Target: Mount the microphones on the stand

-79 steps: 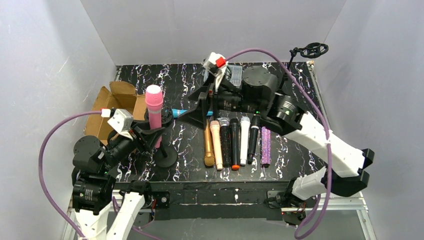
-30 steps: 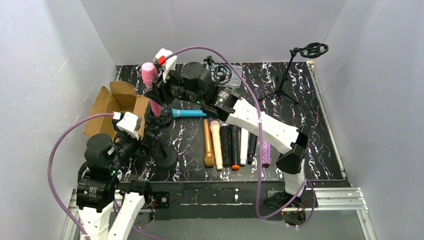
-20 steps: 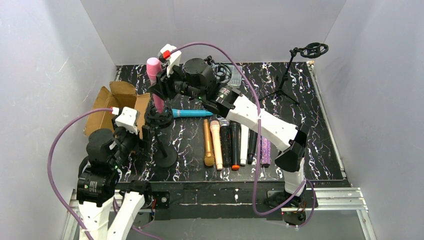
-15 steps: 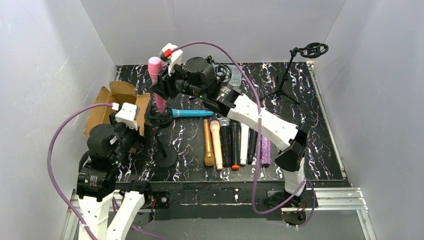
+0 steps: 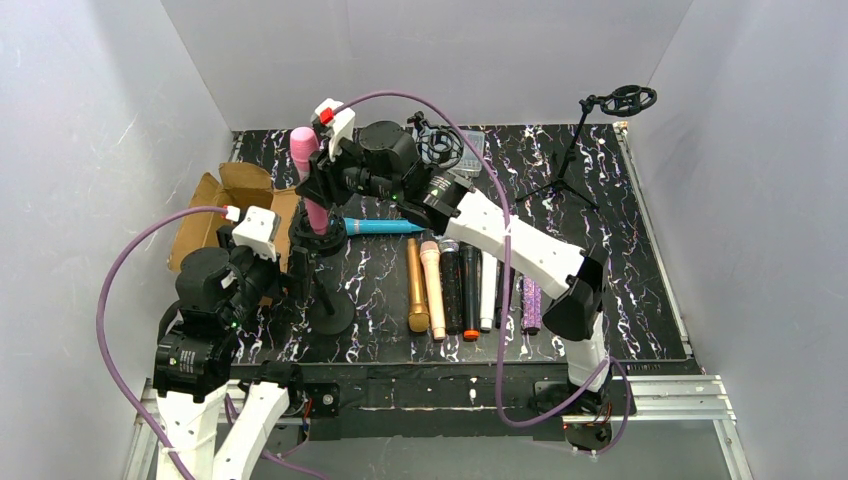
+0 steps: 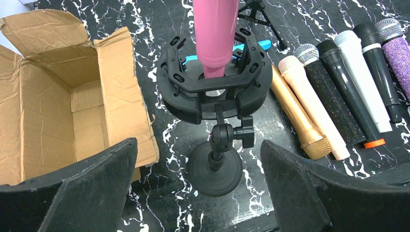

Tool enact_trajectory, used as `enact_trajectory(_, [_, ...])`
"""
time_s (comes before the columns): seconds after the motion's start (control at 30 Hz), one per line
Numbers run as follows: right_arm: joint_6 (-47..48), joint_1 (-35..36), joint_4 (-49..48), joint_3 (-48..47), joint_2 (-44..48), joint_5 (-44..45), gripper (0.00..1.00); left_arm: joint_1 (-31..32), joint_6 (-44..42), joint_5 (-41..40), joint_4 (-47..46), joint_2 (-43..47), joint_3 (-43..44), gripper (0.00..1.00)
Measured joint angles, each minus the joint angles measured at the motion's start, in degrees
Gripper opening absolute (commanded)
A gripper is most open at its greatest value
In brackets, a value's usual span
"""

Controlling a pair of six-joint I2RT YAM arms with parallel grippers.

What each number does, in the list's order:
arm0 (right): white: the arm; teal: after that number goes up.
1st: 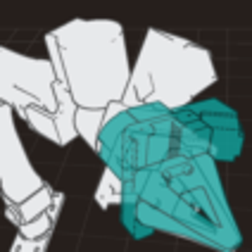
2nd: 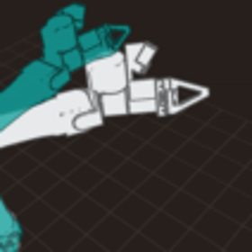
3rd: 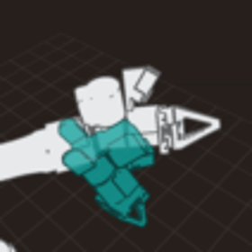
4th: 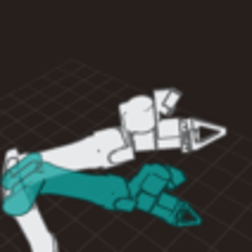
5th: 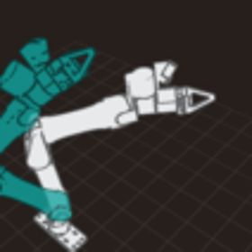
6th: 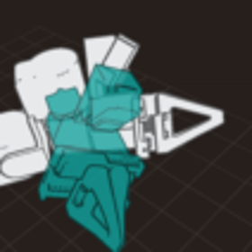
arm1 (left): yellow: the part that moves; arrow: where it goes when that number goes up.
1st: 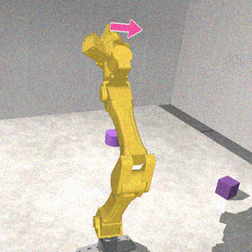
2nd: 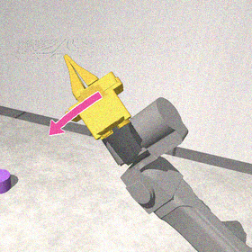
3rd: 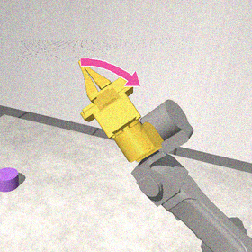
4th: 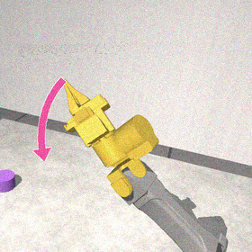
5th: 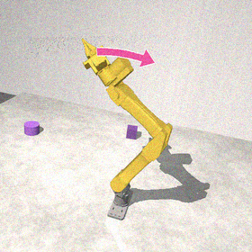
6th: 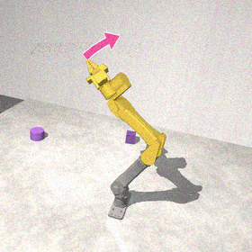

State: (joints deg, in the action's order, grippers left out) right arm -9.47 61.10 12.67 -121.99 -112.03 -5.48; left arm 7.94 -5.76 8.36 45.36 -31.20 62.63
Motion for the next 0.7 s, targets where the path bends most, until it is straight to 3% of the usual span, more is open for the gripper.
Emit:
enact_trajectory(0.57, [-0.68,0.00,-0.90,4.94,-1.66,-0.92,0.01,0.00,0.44,0.37,0.59,-0.83,-1.29,0.98])
enact_trajectory(0.7, [-0.83,-0.02,-2.12,5.64,-1.60,-1.44,0.16,0.00,-0.61,1.92,0.96,-0.44,-3.78,0.98])
